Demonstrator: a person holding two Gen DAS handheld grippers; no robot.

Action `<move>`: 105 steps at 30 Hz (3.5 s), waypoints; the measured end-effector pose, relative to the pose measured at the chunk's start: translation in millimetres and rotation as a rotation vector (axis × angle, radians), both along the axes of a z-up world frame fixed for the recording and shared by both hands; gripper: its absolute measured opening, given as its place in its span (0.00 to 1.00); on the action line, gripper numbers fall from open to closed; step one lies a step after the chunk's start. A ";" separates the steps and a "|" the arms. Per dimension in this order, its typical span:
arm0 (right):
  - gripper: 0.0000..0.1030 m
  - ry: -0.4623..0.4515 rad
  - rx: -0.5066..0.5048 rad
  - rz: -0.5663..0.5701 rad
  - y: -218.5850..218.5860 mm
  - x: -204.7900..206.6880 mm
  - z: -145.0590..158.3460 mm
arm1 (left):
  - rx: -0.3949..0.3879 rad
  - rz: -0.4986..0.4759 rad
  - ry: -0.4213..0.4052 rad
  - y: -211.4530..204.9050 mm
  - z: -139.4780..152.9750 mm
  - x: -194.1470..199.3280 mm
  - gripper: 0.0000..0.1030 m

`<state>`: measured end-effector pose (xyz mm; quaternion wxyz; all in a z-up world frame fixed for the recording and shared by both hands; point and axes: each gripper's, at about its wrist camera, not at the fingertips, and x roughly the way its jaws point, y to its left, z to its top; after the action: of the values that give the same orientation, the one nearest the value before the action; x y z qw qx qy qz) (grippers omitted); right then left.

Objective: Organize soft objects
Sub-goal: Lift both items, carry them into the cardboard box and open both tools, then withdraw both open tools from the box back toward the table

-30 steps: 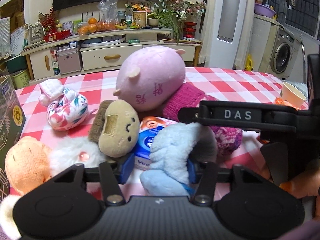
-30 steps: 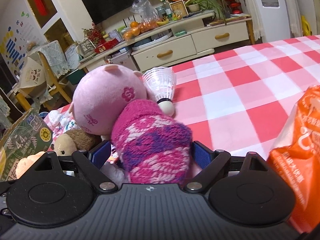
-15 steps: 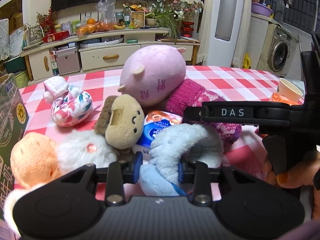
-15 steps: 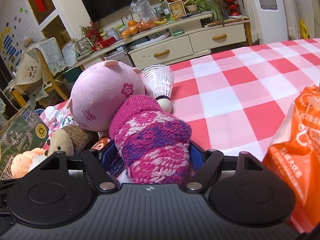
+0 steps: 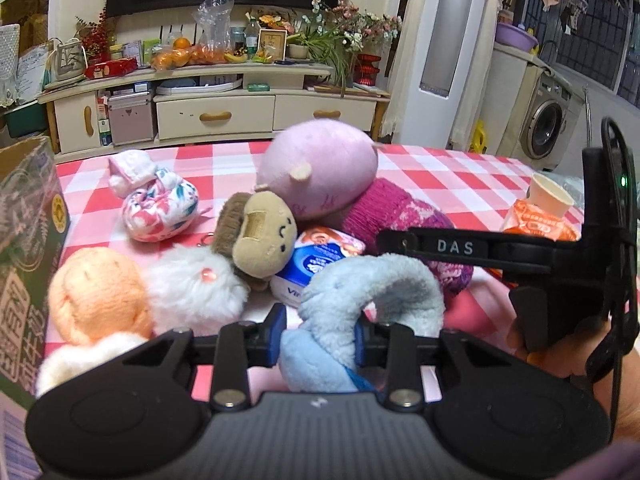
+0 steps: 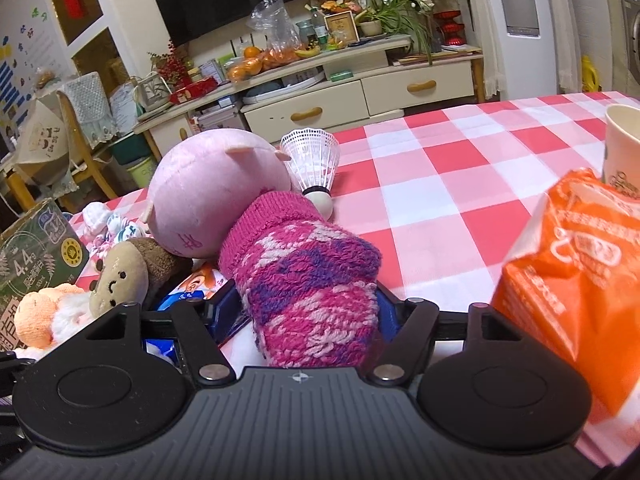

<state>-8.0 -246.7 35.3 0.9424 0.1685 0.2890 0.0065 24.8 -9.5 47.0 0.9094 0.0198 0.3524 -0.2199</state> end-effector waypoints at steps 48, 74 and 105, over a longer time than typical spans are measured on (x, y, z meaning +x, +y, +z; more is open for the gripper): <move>0.82 -0.176 0.135 0.059 88.6 -33.0 57.3 | -0.285 0.257 -0.201 167.6 74.2 -42.8 0.30; 0.85 -0.184 -0.042 0.370 215.2 72.5 59.3 | -0.224 0.709 -0.089 285.0 48.8 -31.0 0.32; 1.00 -0.276 -0.160 0.228 156.5 8.7 53.9 | -0.111 0.750 -0.152 261.1 57.0 -32.8 0.92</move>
<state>0.7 -90.2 89.2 0.9765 0.0569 0.1741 0.1133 -8.1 251.5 104.1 0.9499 -0.1436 0.2543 0.1112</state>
